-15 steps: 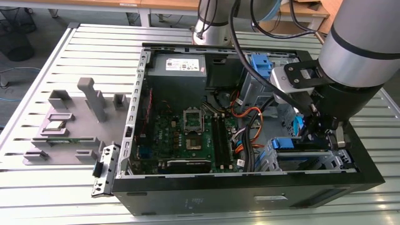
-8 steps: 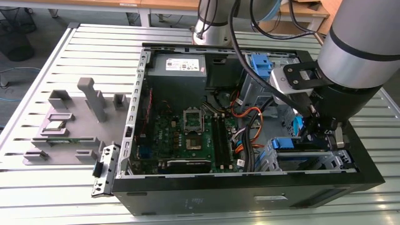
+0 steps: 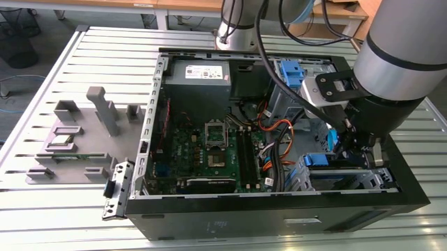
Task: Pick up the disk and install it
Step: 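Insert the first disk wire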
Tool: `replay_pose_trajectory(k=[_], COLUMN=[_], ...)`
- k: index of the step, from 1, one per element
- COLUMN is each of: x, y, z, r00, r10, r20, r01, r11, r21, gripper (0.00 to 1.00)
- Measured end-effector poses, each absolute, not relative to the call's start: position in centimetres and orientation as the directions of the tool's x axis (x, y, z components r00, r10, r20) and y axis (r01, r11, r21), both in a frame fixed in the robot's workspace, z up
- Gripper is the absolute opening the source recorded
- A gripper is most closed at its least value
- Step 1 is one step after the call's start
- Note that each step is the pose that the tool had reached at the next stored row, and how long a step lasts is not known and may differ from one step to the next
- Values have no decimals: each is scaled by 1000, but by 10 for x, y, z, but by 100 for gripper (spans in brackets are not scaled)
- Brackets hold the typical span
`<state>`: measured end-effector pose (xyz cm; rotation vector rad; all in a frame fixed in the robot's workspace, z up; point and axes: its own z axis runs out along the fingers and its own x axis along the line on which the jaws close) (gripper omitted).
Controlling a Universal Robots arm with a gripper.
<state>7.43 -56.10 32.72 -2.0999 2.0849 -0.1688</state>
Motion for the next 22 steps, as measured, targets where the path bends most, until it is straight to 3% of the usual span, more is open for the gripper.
replay_pose_trajectory(k=[14, 16, 22], x=[74, 74, 74], y=[-561, -561, -561], z=[324, 324, 325], r00=[12, 12, 12], r10=[-999, -999, -999], r20=[-45, -45, -44], r01=[-979, -979, -979], r11=[-2, -2, -2], r21=[-205, -205, -205], gripper=[16, 24, 24])
